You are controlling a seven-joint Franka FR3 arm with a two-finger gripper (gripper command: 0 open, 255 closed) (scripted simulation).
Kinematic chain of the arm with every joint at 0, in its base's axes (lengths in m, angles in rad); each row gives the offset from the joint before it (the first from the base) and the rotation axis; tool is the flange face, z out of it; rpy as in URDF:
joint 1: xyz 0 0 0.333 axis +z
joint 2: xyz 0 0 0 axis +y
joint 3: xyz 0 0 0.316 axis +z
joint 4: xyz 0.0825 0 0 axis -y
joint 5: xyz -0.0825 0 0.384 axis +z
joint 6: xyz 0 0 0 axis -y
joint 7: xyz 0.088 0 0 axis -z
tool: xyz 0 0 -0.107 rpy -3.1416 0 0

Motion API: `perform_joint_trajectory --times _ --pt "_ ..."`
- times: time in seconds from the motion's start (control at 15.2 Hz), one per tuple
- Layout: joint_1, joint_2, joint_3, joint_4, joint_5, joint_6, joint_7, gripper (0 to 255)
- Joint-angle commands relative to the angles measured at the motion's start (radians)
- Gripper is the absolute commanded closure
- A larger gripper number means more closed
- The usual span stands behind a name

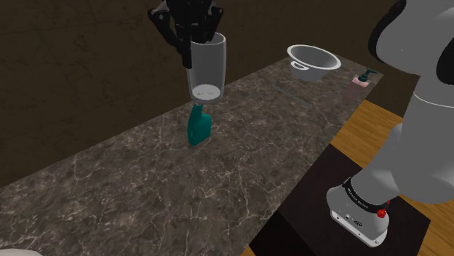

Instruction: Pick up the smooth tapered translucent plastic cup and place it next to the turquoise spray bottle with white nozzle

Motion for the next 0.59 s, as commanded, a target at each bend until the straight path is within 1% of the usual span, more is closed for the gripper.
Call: perform_joint_trajectory --times 0.0,0.26,0.53 --pt "-0.018 -0.022 0.001 -0.061 0.013 0.041 -0.003 255" --pt "-0.053 -0.069 0.002 -0.188 0.04 0.124 -0.013 255" --pt "-0.077 -0.103 0.001 -0.291 0.059 0.196 -0.023 255"
